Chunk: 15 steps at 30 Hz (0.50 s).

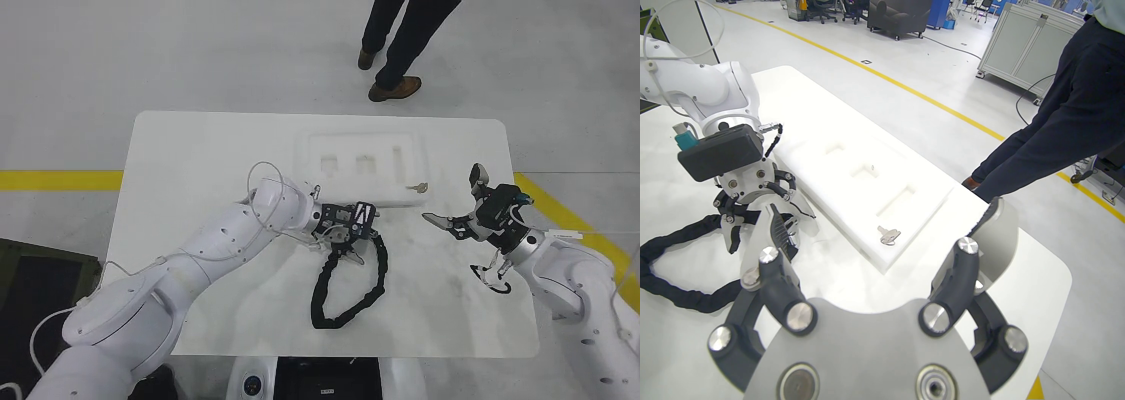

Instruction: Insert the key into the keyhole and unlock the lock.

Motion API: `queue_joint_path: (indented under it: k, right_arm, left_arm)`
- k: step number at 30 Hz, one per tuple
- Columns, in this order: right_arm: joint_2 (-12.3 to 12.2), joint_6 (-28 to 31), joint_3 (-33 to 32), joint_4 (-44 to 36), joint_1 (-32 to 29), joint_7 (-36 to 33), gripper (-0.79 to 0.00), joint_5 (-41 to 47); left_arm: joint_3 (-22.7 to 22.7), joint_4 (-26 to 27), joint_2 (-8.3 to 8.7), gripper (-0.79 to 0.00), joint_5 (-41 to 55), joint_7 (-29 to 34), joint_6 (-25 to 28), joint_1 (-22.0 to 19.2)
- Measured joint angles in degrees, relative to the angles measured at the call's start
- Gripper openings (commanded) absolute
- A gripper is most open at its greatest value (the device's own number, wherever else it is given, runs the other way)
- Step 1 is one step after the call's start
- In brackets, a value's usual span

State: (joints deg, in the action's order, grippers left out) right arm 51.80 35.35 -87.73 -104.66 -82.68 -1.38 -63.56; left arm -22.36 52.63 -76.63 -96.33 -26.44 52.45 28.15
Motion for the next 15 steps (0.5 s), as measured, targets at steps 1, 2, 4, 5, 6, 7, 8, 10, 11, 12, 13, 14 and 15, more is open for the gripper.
queue_joint_path:
  k: [1, 2, 4, 5, 6, 7, 8, 10, 11, 12, 13, 14, 15]
  right_arm:
    - [0.0, 0.0, 0.0, 0.0, 0.0, 0.0, 0.000, 0.0]
    - [0.0, 0.0, 0.0, 0.0, 0.0, 0.0, 0.000, 0.0]
    - [0.0, 0.0, 0.0, 0.0, 0.0, 0.0, 0.000, 0.0]
    - [0.0, 0.0, 0.0, 0.0, 0.0, 0.0, 0.000, 0.0]
    - [0.0, 0.0, 0.0, 0.0, 0.0, 0.0, 0.000, 0.0]
    - [0.0, 0.0, 0.0, 0.0, 0.0, 0.0, 0.000, 0.0]
    - [0.0, 0.0, 0.0, 0.0, 0.0, 0.0, 0.000, 0.0]
    - [0.0, 0.0, 0.0, 0.0, 0.0, 0.0, 0.000, 0.0]
    - [0.0, 0.0, 0.0, 0.0, 0.0, 0.0, 0.000, 0.0]
    - [0.0, 0.0, 0.0, 0.0, 0.0, 0.0, 0.000, 0.0]
    - [0.0, 0.0, 0.0, 0.0, 0.0, 0.0, 0.000, 0.0]
    - [0.0, 0.0, 0.0, 0.0, 0.0, 0.0, 0.000, 0.0]
    - [0.0, 0.0, 0.0, 0.0, 0.0, 0.0, 0.000, 0.0]
  left_arm:
    - [0.1, -0.4, -0.22, -0.151, -0.2, -0.3, -0.1, -0.2]
    - [0.3, -0.8, -0.44, -0.163, -0.3, -0.6, -0.2, -0.3]
    - [0.5, -1.7, -0.92, -0.215, -0.7, -1.2, -0.5, -0.6]
    - [0.6, -2.1, -1.11, -0.243, -0.9, -1.4, -0.7, -0.7]
    - [0.7, -2.6, -1.36, -0.280, -1.0, -1.6, -0.9, -0.8]
    - [0.7, -2.9, -1.53, -0.314, -1.1, -1.8, -1.1, -0.9]
    - [0.8, -3.2, -1.70, -0.391, -1.2, -1.9, -1.3, -1.0]
    - [0.9, -3.8, -2.06, -0.425, -1.4, -2.2, -1.6, -1.2]
    - [0.9, -4.1, -2.20, -0.431, -1.5, -2.3, -1.7, -1.2]
    - [0.9, -4.4, -2.38, -0.434, -1.5, -2.5, -1.9, -1.2]
    - [0.9, -4.6, -2.50, -0.446, -1.6, -2.6, -2.0, -1.3]
    - [0.9, -4.8, -2.63, -0.453, -1.7, -2.7, -2.0, -1.3]
    - [0.9, -5.0, -2.77, -0.453, -1.8, -2.9, -2.2, -1.4]
